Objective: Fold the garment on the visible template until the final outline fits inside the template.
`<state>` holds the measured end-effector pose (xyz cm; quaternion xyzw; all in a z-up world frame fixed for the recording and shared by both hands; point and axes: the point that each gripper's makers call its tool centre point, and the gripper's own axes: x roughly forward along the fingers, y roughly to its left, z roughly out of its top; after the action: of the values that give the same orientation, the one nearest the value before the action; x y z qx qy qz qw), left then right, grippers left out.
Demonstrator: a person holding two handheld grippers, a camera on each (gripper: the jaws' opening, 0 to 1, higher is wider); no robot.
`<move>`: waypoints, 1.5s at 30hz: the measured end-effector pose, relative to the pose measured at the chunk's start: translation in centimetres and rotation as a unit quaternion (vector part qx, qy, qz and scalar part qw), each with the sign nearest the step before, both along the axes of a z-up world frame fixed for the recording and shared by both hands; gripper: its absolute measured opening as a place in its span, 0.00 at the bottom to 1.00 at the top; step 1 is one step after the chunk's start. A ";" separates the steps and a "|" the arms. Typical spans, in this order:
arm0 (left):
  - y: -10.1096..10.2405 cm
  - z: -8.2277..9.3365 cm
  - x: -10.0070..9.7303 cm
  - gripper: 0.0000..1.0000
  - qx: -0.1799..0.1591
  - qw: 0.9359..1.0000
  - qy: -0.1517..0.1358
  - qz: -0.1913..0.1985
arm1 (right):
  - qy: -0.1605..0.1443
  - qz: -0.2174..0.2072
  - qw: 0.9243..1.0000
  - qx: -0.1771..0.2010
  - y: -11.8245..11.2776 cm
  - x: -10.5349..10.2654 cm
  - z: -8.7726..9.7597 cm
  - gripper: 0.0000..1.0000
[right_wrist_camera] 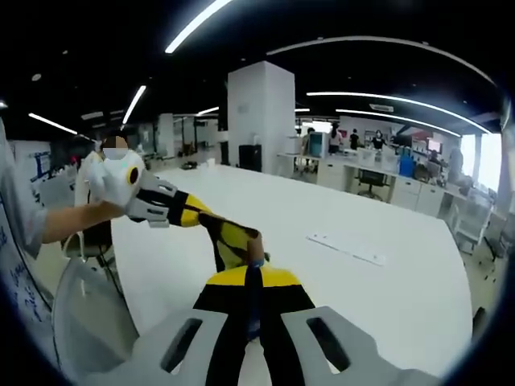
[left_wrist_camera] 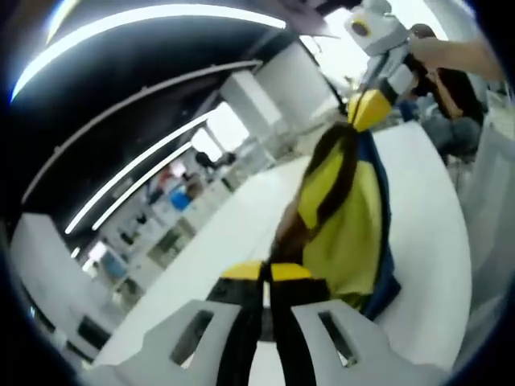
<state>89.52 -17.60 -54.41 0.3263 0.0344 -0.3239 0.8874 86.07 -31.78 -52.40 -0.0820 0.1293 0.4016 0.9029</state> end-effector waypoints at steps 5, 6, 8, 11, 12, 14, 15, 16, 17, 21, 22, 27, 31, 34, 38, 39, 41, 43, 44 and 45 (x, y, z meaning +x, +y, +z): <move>0.8 2.0 -0.3 0.00 -0.012 1.000 -0.003 0.007 | -0.016 -0.001 1.000 0.001 0.0 0.4 1.4 0.03; 0.9 2.4 -0.4 0.00 -0.009 1.000 -0.006 0.010 | -0.019 0.000 1.000 0.001 0.0 0.4 1.6 0.03; 1.1 3.2 -0.5 0.00 -0.006 1.000 -0.009 0.013 | -0.024 0.000 1.000 0.002 0.1 0.5 2.0 0.03; 1.2 4.5 -0.9 0.00 -0.004 1.000 -0.011 0.013 | -0.032 0.002 0.999 0.003 0.2 0.6 2.4 0.03; 1.4 4.8 -0.9 0.00 -0.001 1.000 -0.014 0.015 | -0.035 0.004 0.999 0.004 0.3 0.6 2.7 0.03; 1.7 5.8 -1.2 0.00 0.002 1.000 -0.016 0.019 | -0.039 0.007 0.999 0.009 0.3 0.6 3.1 0.03; 1.8 6.1 -1.3 0.00 0.001 1.000 -0.016 0.018 | -0.041 0.009 0.999 0.010 0.4 0.6 3.3 0.03; 1.9 6.8 -1.5 0.00 -0.004 1.000 -0.017 0.017 | -0.044 0.010 0.999 0.010 0.4 0.6 3.6 0.03; 1.9 7.1 -1.6 0.00 -0.006 1.000 -0.017 0.017 | -0.049 0.011 0.999 0.008 0.5 0.7 4.0 0.03; 2.3 8.9 -2.1 0.00 -0.012 1.000 -0.022 0.018 | -0.056 0.018 0.998 0.018 0.8 0.3 5.4 0.03; 2.4 9.2 -2.1 0.00 -0.012 1.000 -0.022 0.019 | -0.057 0.020 0.998 0.020 0.8 0.3 5.7 0.03; 2.9 10.8 -3.0 0.00 -0.020 0.999 -0.025 0.020 | -0.073 0.025 0.997 0.019 1.0 -0.1 7.1 0.03; 3.1 12.3 -3.9 0.00 -0.029 0.999 -0.028 0.021 | -0.086 0.034 0.996 0.010 1.4 -0.5 8.3 0.03; 3.2 13.2 -4.5 0.00 -0.032 0.999 -0.036 0.017 | -0.101 0.038 0.994 0.005 1.7 -0.9 9.5 0.03; 3.6 14.8 -5.7 0.00 -0.030 0.998 -0.050 0.018 | -0.121 0.041 0.992 0.018 2.0 -1.7 11.6 0.03; 3.7 15.2 -6.0 0.00 -0.028 0.998 -0.054 0.019 | -0.121 0.044 0.991 0.026 2.1 -2.0 12.0 0.03; 3.8 16.0 -6.7 0.00 -0.032 0.998 -0.060 0.018 | -0.126 0.043 0.991 0.033 2.1 -2.3 12.7 0.03; 3.8 16.5 -7.3 0.00 -0.035 0.997 -0.062 0.016 | -0.136 0.039 0.989 0.032 2.0 -2.7 13.3 0.03; 3.8 16.7 -7.6 0.00 -0.036 0.997 -0.063 0.014 | -0.141 0.037 0.989 0.033 2.0 -3.0 13.7 0.03; 3.8 17.0 -8.1 0.00 -0.035 0.997 -0.069 0.012 | -0.144 0.036 0.988 0.035 1.9 -3.2 14.0 0.03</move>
<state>81.43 -13.76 -37.36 0.3158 -0.0340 -0.2910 0.9025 82.85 -29.88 -38.38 -0.1122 -0.0193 0.4220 0.8994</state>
